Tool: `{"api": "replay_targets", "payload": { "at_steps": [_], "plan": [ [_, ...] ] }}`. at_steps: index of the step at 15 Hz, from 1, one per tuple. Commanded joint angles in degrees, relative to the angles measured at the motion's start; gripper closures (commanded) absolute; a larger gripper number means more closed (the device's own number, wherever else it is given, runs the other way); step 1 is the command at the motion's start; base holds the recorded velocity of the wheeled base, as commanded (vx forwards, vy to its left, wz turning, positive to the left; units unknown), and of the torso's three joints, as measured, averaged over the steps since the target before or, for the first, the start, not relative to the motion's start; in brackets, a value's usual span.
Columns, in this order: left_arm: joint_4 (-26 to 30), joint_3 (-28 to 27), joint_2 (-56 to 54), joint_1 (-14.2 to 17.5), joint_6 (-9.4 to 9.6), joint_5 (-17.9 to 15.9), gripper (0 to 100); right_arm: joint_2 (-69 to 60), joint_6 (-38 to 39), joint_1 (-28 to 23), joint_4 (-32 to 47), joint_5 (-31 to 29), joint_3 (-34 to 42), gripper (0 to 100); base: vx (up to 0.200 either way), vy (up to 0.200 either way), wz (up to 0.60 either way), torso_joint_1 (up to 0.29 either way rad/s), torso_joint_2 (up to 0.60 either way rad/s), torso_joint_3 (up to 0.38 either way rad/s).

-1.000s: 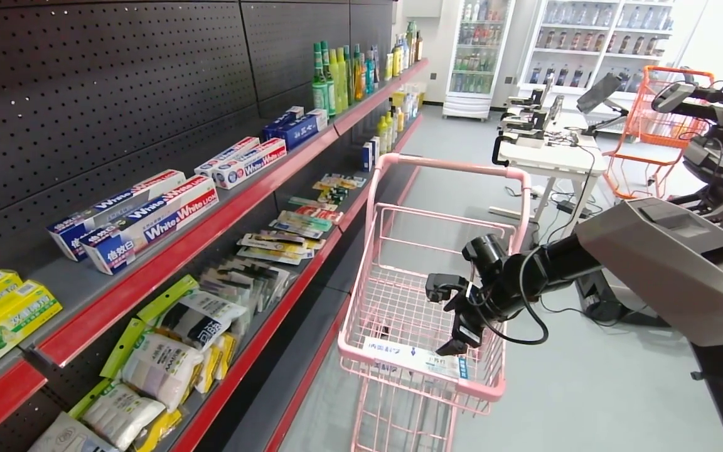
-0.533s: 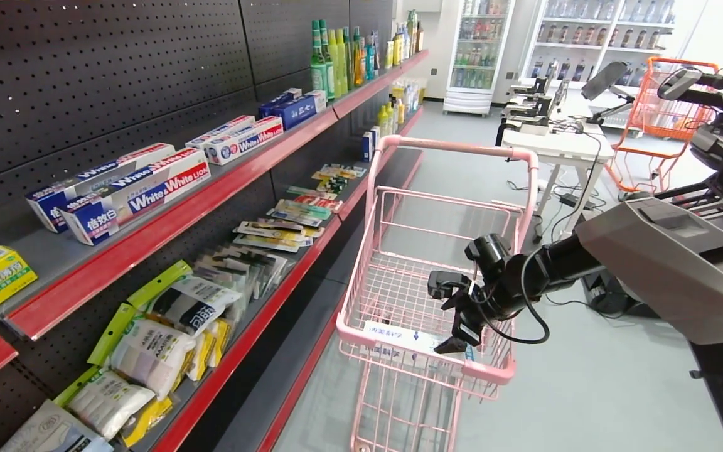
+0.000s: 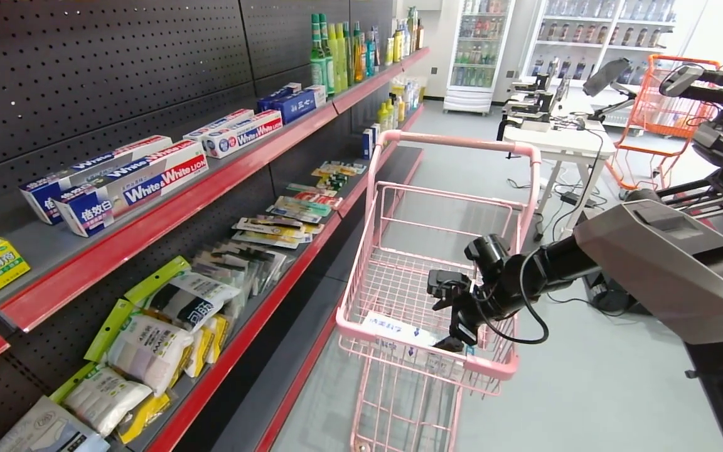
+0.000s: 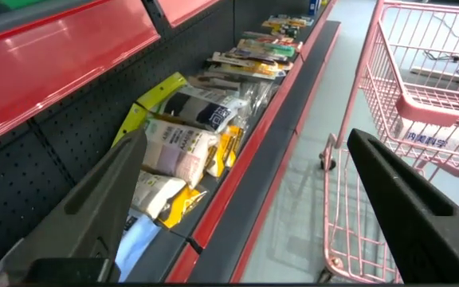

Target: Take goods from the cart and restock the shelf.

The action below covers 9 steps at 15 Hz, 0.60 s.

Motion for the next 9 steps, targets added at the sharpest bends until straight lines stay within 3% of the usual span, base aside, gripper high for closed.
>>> {"api": "replay_targets", "payload": {
  "at_steps": [1, 9],
  "plan": [
    [0.0, 0.0, 0.1, 0.0, 0.0, 0.0, 0, 0.7, -0.4, 0.1, 0.0, 0.1, -0.1, 0, 0.0, 0.0, 0.0, 0.0, 0.0, 0.0],
    [0.0, 0.0, 0.1, 0.0, 0.0, 0.0, 0, -1.4, -0.3, -1.0, 0.6, 3.8, -0.1, 0, 0.0, 0.0, 0.0, 0.0, 0.0, 0.0]
  ]
}}
